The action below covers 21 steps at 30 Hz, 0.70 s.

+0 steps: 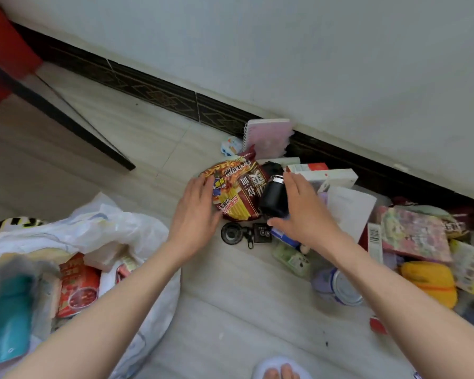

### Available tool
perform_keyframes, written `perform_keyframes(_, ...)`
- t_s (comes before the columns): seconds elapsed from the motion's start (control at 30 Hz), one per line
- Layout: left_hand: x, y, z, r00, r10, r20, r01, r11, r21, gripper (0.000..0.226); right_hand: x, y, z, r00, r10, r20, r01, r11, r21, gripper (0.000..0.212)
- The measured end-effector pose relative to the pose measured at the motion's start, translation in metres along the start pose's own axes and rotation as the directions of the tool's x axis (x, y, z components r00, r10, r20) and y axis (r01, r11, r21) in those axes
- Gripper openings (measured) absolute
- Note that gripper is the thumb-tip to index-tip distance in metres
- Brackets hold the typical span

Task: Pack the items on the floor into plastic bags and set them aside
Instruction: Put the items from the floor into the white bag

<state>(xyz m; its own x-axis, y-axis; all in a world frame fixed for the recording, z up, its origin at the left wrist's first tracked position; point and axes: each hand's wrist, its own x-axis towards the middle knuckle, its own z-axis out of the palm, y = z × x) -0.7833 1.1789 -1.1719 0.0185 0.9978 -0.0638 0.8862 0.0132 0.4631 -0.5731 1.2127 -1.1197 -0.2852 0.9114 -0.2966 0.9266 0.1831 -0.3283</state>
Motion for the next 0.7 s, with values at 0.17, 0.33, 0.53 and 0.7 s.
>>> perform_keyframes(0.17,0.051,-0.006,0.008,0.998,-0.039,0.055,0.042,0.998,-0.051,0.070,0.019,-0.002,0.007,0.999,0.048,0.020,-0.048,0.998,0.039,0.092)
perform_keyframes(0.33,0.073,0.000,0.013,0.975,-0.187,0.123,0.198,0.976,-0.087,0.067,0.021,-0.001,0.012,0.997,0.070,-0.016,-0.068,0.995,0.074,0.087)
perform_keyframes(0.53,0.072,0.010,-0.012,0.961,-0.274,0.036,0.275,0.960,-0.052,0.025,0.017,-0.005,0.012,0.999,0.044,0.011,-0.045,0.996,0.073,0.086)
perform_keyframes(0.7,0.036,0.017,-0.040,0.980,-0.196,-0.007,0.192,0.965,-0.177,0.018,-0.005,-0.021,0.006,1.000,0.014,-0.024,-0.012,0.998,0.063,0.085)
